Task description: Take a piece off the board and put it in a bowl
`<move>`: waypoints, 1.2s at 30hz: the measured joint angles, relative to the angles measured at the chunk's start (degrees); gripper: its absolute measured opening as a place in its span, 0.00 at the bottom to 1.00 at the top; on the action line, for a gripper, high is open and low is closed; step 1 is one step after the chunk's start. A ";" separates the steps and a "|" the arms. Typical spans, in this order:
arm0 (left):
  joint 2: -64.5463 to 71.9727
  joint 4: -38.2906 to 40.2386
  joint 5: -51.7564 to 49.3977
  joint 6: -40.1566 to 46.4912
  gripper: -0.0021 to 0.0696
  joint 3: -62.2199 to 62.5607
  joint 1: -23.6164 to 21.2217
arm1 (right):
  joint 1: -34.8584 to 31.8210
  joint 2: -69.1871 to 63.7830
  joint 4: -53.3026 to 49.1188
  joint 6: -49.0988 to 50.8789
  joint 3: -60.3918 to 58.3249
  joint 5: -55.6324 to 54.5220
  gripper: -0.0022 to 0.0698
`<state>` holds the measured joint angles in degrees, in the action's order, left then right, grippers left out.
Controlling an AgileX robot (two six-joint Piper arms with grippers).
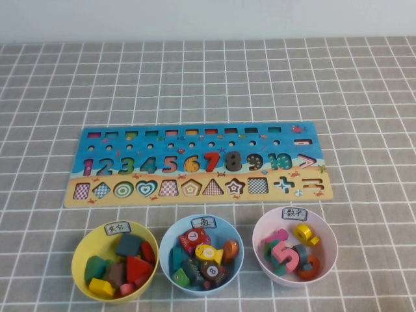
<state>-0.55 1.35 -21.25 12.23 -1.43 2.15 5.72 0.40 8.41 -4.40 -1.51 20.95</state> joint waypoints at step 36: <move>0.00 0.00 0.00 0.00 0.03 0.00 0.00 | 0.00 -1.09 34.60 0.00 4.71 -7.72 0.01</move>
<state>-0.55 1.35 -21.25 12.23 -1.43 2.15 5.72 -0.69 43.01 -4.40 3.20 13.23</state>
